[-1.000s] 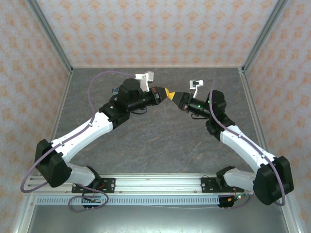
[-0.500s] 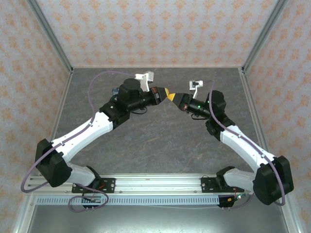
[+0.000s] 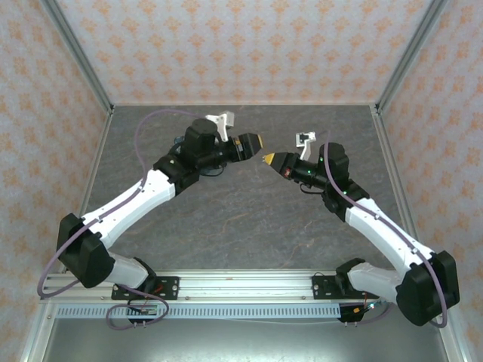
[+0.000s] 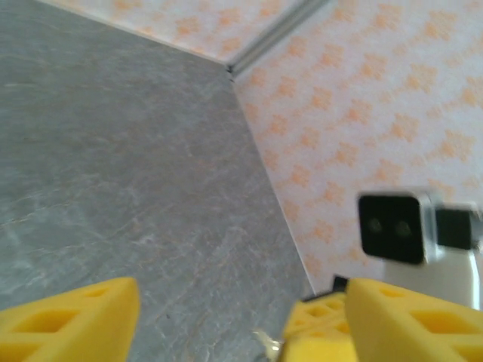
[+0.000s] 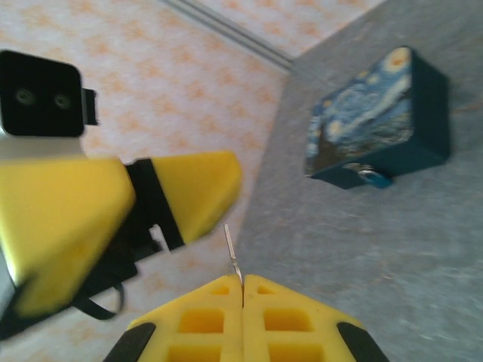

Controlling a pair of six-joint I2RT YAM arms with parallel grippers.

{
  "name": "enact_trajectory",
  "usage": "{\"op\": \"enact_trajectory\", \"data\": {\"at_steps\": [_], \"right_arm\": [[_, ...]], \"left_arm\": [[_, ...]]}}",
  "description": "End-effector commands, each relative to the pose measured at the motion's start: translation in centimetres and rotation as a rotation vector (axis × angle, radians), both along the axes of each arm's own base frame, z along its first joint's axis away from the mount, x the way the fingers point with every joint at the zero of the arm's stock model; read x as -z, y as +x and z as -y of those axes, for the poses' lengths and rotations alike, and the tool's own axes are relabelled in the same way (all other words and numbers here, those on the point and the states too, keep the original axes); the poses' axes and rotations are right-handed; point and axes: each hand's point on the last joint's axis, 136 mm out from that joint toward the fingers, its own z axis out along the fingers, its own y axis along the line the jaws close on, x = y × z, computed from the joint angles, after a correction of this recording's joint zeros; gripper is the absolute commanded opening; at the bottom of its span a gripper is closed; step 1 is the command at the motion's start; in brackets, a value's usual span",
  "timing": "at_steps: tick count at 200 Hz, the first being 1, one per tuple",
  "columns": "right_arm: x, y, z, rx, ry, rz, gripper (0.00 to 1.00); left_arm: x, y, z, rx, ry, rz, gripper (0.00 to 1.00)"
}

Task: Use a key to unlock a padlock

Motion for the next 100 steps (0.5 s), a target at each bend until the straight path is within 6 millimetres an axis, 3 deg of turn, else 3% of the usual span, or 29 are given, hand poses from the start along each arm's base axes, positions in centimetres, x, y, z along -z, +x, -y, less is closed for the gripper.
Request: {"op": "enact_trajectory", "data": {"at_steps": [1, 37, 88, 92, 100], "right_arm": [[1.7, 0.2, 2.4, 0.11, -0.171, -0.01, 0.0], [5.2, -0.1, 5.7, 0.244, -0.35, -0.093, 0.0], [7.5, -1.4, 7.7, 0.294, -0.428, -0.157, 0.0], [7.6, -1.6, 7.8, 0.296, -0.428, -0.158, 0.0], [7.7, -1.8, 7.9, 0.298, -0.429, -0.16, 0.0]], "left_arm": [[1.7, 2.6, -3.8, -0.118, 0.115, -0.043, 0.8], [6.2, 7.2, -8.7, -0.236, 0.307, -0.154, 0.87], [11.4, 13.9, -10.2, -0.298, 0.393, -0.243, 0.9], [12.9, 14.4, -10.2, -0.3, 0.409, -0.266, 0.9], [13.8, 15.2, -10.1, -0.307, 0.423, -0.278, 0.9]]}}
